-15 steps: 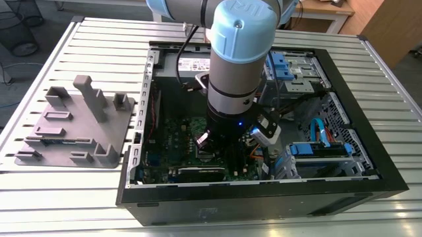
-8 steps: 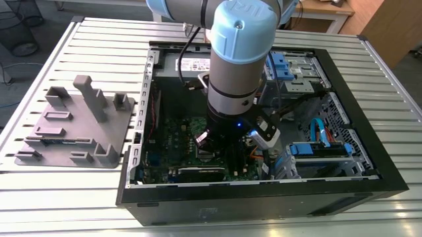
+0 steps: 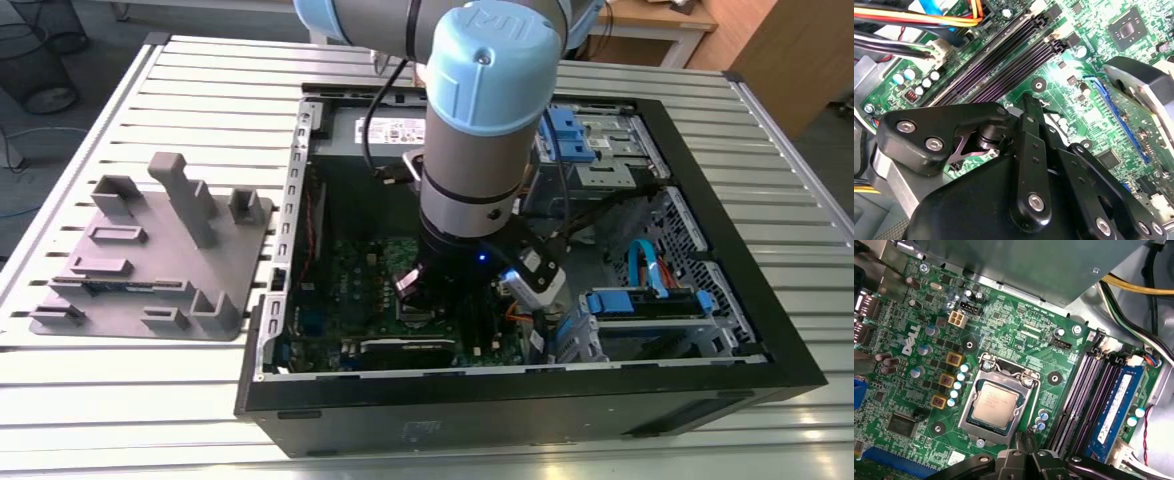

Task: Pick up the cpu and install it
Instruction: 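Install the first cpu locking lever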

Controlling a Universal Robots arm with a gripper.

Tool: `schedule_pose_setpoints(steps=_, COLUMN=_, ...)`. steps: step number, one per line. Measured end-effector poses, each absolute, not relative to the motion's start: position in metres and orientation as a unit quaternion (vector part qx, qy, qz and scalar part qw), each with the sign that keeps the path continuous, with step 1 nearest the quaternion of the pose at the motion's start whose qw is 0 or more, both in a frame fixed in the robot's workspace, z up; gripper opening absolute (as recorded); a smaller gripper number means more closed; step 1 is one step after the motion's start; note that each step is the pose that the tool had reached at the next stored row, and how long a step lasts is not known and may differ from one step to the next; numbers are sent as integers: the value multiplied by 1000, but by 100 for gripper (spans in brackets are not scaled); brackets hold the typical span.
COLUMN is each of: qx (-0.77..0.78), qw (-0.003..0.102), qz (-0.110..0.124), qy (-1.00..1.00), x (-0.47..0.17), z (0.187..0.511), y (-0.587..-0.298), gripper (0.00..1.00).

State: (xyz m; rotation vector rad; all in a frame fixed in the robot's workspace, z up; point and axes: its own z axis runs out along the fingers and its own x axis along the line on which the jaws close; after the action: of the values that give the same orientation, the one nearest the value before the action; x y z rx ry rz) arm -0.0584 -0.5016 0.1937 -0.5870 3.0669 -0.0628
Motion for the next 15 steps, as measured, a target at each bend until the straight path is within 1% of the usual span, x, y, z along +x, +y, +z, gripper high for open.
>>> schedule_pose_setpoints(steps=15, qx=-181, qw=9, qz=-20, qy=983, x=-59, z=190, y=-508, gripper=11)
